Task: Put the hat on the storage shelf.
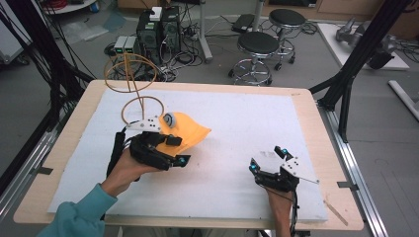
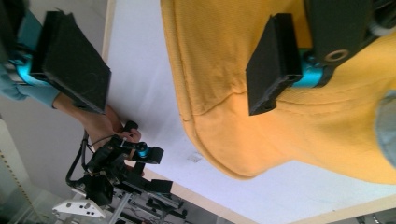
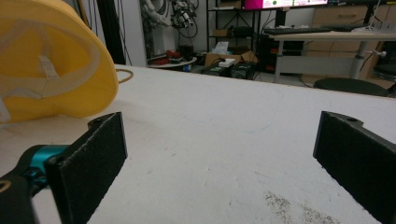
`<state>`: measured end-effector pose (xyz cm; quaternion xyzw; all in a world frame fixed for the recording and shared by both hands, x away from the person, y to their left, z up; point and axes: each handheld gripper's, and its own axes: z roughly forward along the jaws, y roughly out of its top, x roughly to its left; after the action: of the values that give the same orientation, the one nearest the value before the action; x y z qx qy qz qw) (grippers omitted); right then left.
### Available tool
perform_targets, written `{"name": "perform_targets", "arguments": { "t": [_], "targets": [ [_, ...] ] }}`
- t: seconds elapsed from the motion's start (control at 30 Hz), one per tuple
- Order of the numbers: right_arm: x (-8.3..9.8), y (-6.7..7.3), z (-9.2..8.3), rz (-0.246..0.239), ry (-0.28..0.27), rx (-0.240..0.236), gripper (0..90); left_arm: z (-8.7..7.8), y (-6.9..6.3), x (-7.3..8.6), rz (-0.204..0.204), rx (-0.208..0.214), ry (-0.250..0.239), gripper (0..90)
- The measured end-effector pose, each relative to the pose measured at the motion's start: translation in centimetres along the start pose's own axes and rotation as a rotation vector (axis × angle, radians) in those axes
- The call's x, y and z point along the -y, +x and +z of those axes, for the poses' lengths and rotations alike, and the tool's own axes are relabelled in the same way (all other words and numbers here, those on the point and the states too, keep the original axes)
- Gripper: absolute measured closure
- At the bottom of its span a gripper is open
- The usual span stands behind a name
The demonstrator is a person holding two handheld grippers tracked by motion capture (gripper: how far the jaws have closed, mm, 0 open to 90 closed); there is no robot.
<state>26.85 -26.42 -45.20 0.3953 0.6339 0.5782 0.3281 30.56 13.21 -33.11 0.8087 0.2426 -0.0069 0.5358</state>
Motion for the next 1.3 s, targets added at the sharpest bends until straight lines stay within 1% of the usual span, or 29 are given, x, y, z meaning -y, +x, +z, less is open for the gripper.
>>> {"name": "perform_targets", "arguments": {
  "t": [0.07, 0.13, 0.17, 0.23, 0.37, 0.4, 0.5, 0.53, 0.63, 0.67, 0.77, 0.83, 0.9, 0.93, 1.0, 1.17, 1.27, 1.3],
  "targets": [
    [0.0, 0.0, 0.0, 0.002, 0.003, -0.001, 1.6, 0.3, -0.1, 0.0, -0.012, 0.028, -0.004, 18.2],
    [0.0, 0.0, 0.0, 0.003, 0.003, 0.000, 1.6, 0.7, -0.4, 0.0, -0.015, 0.078, -0.013, 17.0],
    [0.0, 0.0, 0.0, 0.003, 0.003, -0.001, 1.6, 0.9, -0.7, 0.0, -0.012, 0.091, -0.014, 16.9],
    [0.0, 0.1, 0.0, 0.002, 0.004, 0.000, 1.6, 1.3, -1.0, -0.1, 0.003, 0.103, -0.014, 16.8],
    [0.0, 0.1, 0.0, 0.000, 0.004, 0.001, 1.6, 1.7, -1.3, -0.1, 0.023, 0.084, -0.009, 16.6],
    [0.0, 0.1, 0.0, 0.002, 0.004, 0.000, 1.6, 1.7, -1.3, -0.1, 0.032, 0.078, -0.005, 16.6],
    [0.0, 0.1, 0.0, 0.002, 0.004, 0.000, 1.6, 1.6, -1.3, -0.1, 0.035, 0.065, -0.009, 16.6],
    [0.0, 0.0, 0.0, 0.000, 0.004, 0.000, 1.6, 1.5, -1.2, -0.1, 0.042, 0.059, -0.007, 16.6],
    [0.0, 0.1, 0.0, 0.001, 0.004, -0.001, 1.6, 1.4, -1.4, 0.0, 0.074, 0.034, -0.010, 16.6],
    [0.0, 0.1, 0.0, 0.000, 0.003, 0.000, 1.6, 1.3, -1.5, 0.0, 0.096, 0.014, -0.003, 16.6],
    [0.0, 0.1, 0.0, 0.000, 0.004, 0.000, 1.6, 1.0, -1.7, 0.3, 0.141, -0.040, -0.003, 16.3],
    [0.0, 0.1, 0.0, 0.000, 0.003, 0.001, 1.6, 0.6, -1.7, 0.5, 0.158, -0.070, -0.010, 16.3],
    [0.0, 0.1, 0.0, 0.001, 0.003, 0.001, 1.6, 0.3, -1.7, 0.8, 0.187, -0.121, -0.010, 16.3],
    [0.0, 0.1, 0.0, -0.003, 0.002, 0.000, 1.6, 0.0, -1.6, 1.0, 0.194, -0.139, -0.009, 16.2],
    [0.0, 0.1, 0.0, -0.003, 0.003, 0.000, 1.6, -0.4, -1.3, 1.6, 0.194, -0.167, 0.002, 16.2],
    [0.0, 0.1, 0.0, -0.004, 0.004, -0.001, 1.6, -0.8, -0.5, 3.0, 0.194, -0.228, 0.003, 15.2],
    [0.0, 0.1, 0.0, -0.007, 0.003, 0.002, 1.6, -0.8, -0.3, 3.6, 0.190, -0.250, 0.019, 15.2],
    [0.0, 0.1, 0.0, -0.007, 0.004, 0.003, 1.6, -0.8, -0.2, 3.7, 0.188, -0.252, 0.020, 15.2]
  ]
}}
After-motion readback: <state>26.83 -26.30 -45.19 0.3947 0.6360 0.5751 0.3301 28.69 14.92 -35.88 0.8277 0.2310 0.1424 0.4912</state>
